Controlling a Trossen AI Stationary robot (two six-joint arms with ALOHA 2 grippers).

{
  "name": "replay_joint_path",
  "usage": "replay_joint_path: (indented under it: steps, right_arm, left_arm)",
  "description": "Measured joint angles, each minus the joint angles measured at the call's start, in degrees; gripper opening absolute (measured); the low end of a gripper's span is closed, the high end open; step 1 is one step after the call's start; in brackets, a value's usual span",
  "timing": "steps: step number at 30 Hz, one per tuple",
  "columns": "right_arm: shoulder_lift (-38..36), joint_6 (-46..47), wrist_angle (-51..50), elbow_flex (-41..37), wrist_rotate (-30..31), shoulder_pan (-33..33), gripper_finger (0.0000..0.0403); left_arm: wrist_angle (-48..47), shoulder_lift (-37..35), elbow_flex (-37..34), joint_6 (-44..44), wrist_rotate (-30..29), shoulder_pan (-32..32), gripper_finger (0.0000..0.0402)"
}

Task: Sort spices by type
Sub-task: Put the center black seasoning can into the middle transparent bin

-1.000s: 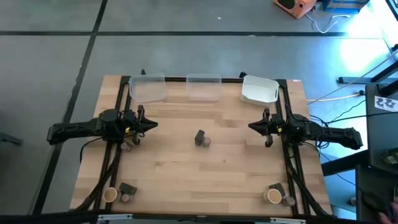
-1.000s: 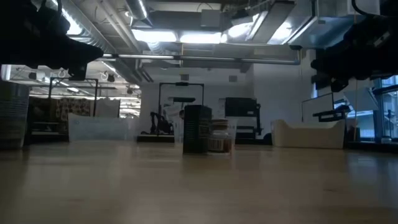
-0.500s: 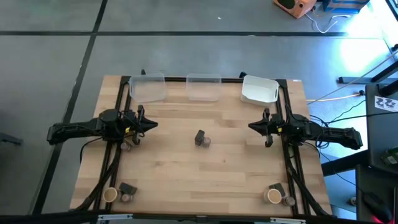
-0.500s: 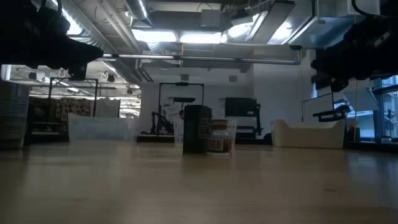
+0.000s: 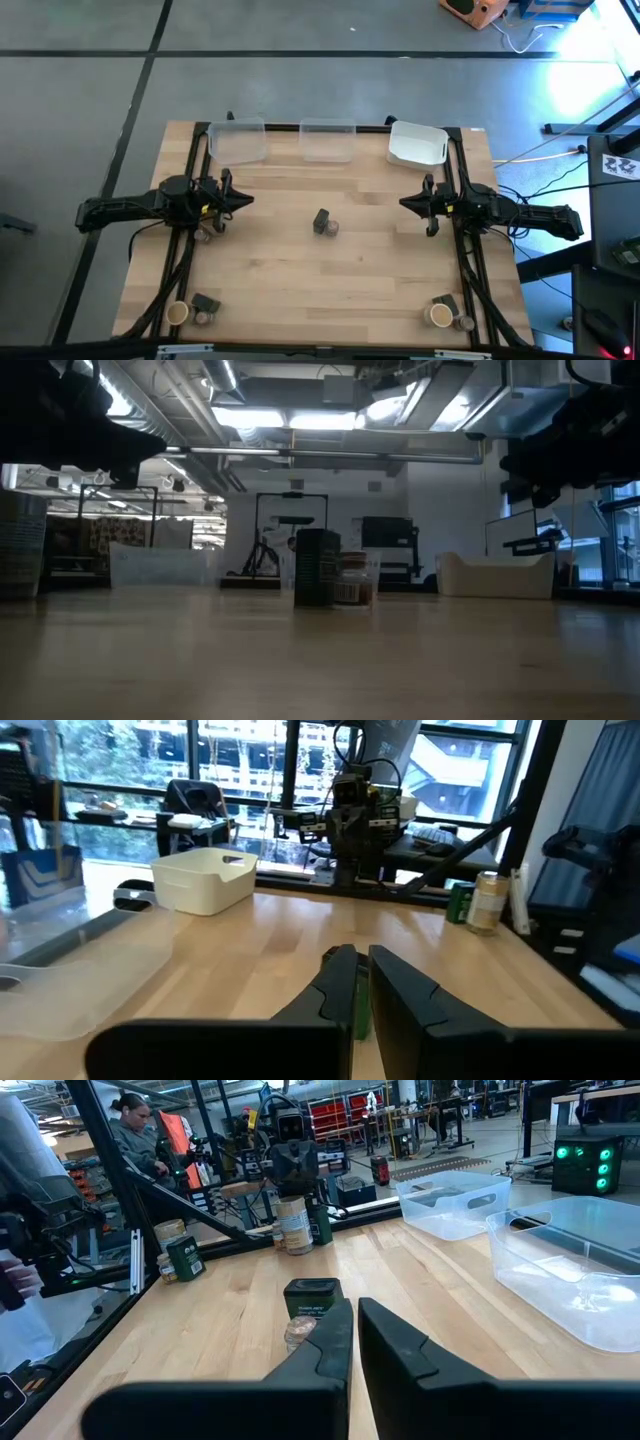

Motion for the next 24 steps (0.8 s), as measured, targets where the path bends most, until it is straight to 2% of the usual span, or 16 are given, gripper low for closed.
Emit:
replay_joint_path:
  steps: [9,17,24]
  right_arm:
    - [0.0,-0.01,0.0,0.02,0.0,0.0,0.0023]
    - [0.0,-0.53,0.68,0.0,0.07,0.01,0.0023]
    - [-0.02,0.74,2.63,0.0,2.09,0.01,0.0023]
  left_arm:
    - [2.5,-0.02,0.0,-0.19,-0.3,0.0,0.0017]
    - [11.43,0.0,0.0,0.0,-0.65,0.0,0.0017]
    - [17.45,0.02,0.0,4.81,-0.69,0.01,0.0017]
